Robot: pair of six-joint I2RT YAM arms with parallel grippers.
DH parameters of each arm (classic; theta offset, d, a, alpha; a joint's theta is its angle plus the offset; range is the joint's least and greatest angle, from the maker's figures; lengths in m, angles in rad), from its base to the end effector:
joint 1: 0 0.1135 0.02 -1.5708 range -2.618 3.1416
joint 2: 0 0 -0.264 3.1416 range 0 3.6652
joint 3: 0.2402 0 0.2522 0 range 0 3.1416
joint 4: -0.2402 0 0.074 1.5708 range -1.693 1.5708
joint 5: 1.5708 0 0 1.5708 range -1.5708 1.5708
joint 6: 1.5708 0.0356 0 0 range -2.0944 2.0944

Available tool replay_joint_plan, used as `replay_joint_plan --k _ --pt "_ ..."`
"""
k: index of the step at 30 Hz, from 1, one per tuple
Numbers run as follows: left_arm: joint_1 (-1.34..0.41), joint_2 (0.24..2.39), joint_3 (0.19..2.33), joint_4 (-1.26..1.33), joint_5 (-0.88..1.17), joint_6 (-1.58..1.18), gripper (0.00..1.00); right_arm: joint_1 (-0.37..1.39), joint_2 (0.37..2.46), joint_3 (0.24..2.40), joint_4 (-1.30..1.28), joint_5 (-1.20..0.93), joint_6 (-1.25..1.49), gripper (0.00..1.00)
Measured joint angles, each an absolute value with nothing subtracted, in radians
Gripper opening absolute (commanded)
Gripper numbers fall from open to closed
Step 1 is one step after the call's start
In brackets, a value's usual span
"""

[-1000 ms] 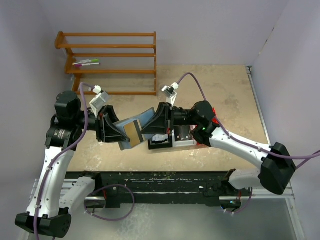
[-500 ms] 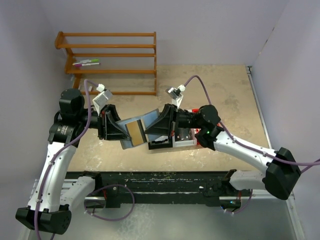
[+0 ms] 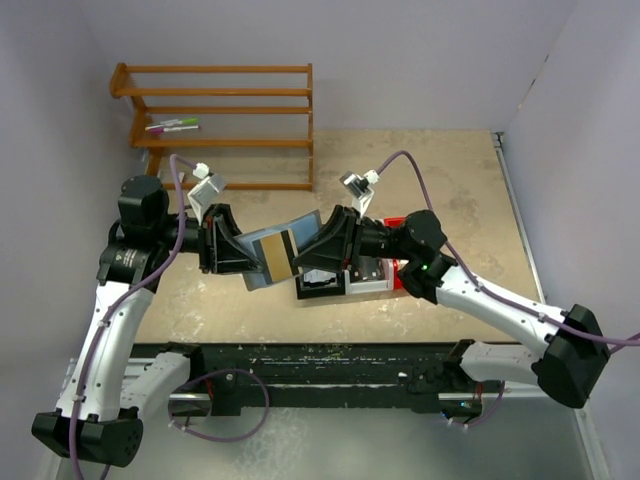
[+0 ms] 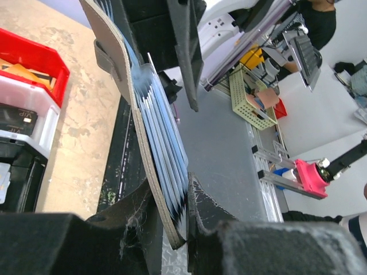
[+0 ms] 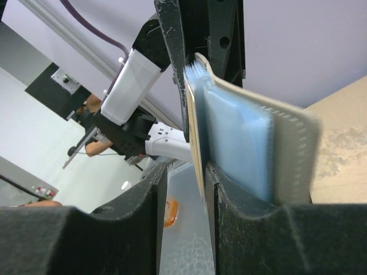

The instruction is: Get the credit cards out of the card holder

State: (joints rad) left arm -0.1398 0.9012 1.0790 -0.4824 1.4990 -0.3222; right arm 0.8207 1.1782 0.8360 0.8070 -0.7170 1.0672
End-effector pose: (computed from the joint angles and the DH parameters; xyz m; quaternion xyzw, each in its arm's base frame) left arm 0.1532 -0.0574 0.3999 0.3477 0.6244 -0.6338 0.2958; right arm 0.1601 0.2062 0.3769 -0.2358 0.5248 0.7535 0.3182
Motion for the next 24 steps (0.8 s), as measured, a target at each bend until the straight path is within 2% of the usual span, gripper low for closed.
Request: replay_joint_plan --k 3,5,7,14,20,24 --pt "-0.14 0.907 1.072 -0.443 1.474 -0.361 0.0 0.821 1.201 0.837 0.841 -0.717 1.075 0.25" --pt "-0.139 0.905 1.067 -0.43 1.468 -0.381 0.0 0.82 1.221 0.837 0.854 -0.717 1.082 0.11" --pt "-0.139 0.905 1.065 -0.426 1.462 -0.387 0.0 0.815 1.235 0.837 0.857 -0.72 1.09 0.0" --pt "-0.14 0.91 1.073 -0.48 1.439 -0.338 0.0 0.753 1.164 0.837 0.75 -0.733 1.062 0.0" --pt "-0.14 0.95 1.11 -0.615 1.357 -0.212 0.0 0.587 1.034 0.838 0.513 -0.754 0.965 0.0" --pt "-0.14 0.976 1.132 -0.7 1.231 -0.126 0.0 0.455 0.995 0.862 0.276 -0.751 0.855 0.0"
